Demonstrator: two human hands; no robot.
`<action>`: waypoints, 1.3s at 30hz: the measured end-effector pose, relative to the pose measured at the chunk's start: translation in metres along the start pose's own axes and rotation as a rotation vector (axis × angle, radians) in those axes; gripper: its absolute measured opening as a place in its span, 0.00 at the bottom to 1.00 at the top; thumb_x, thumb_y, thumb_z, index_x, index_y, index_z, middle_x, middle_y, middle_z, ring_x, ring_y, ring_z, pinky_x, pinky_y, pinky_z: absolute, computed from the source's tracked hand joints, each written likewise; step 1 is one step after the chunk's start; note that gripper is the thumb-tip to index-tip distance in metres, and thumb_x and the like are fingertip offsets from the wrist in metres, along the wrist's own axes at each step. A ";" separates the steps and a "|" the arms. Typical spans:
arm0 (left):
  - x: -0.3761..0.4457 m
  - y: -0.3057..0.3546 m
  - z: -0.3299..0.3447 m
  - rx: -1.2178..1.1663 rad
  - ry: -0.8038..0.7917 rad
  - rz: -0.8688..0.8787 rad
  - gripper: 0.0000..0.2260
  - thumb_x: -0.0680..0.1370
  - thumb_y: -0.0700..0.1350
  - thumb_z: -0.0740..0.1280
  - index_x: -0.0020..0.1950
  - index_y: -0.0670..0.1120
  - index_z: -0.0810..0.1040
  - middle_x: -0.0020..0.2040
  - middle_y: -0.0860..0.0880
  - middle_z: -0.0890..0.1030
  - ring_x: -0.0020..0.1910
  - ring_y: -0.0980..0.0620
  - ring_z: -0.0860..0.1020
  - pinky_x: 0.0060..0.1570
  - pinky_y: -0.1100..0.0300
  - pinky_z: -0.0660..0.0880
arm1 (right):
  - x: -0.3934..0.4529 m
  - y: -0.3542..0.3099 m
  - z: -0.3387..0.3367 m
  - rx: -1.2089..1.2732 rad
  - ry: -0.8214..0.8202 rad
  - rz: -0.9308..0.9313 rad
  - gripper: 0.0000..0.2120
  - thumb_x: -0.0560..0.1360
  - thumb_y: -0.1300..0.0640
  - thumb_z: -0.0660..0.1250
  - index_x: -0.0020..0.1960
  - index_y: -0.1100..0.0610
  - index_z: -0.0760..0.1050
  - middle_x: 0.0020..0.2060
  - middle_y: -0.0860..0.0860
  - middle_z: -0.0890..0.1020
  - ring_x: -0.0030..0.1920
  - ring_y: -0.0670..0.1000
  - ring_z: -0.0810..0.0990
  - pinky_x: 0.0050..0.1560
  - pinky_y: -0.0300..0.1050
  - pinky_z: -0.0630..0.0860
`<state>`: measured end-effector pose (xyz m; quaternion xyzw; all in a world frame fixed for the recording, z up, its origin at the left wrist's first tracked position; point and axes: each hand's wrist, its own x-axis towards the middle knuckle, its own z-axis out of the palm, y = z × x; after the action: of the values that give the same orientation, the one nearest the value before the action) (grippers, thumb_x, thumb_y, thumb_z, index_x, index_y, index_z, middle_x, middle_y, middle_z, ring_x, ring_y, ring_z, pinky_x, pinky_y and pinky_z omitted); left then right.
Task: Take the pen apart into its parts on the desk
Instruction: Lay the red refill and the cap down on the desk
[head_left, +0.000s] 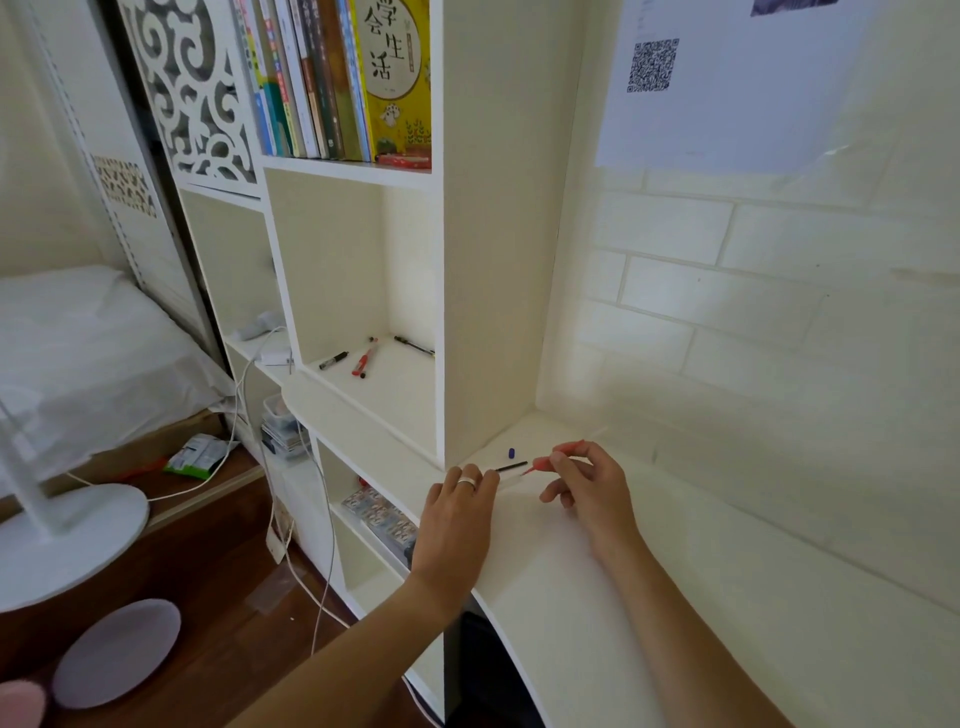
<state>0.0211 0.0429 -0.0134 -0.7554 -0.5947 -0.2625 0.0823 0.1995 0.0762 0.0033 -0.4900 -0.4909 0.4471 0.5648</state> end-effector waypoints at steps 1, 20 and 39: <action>0.000 0.000 0.001 -0.002 0.002 -0.001 0.14 0.74 0.39 0.72 0.58 0.48 0.74 0.54 0.46 0.78 0.52 0.46 0.75 0.50 0.53 0.77 | 0.000 -0.001 0.000 -0.008 -0.027 0.007 0.05 0.79 0.55 0.69 0.50 0.56 0.78 0.45 0.53 0.90 0.31 0.54 0.84 0.28 0.41 0.70; 0.000 0.001 -0.003 -0.038 0.023 0.008 0.11 0.78 0.35 0.66 0.57 0.47 0.74 0.53 0.47 0.77 0.52 0.46 0.74 0.50 0.54 0.75 | -0.001 -0.004 0.003 -0.021 0.029 0.044 0.08 0.78 0.47 0.67 0.52 0.50 0.76 0.44 0.52 0.87 0.30 0.48 0.79 0.36 0.41 0.72; -0.003 0.002 -0.009 -0.062 0.020 0.004 0.09 0.76 0.36 0.67 0.55 0.46 0.76 0.52 0.47 0.78 0.52 0.46 0.75 0.49 0.54 0.74 | -0.008 0.000 0.006 -0.479 -0.107 -0.167 0.06 0.77 0.53 0.69 0.41 0.49 0.80 0.36 0.46 0.85 0.30 0.43 0.78 0.36 0.29 0.74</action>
<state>0.0198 0.0362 -0.0072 -0.7562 -0.5839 -0.2881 0.0650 0.1928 0.0691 0.0030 -0.5434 -0.6506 0.2951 0.4408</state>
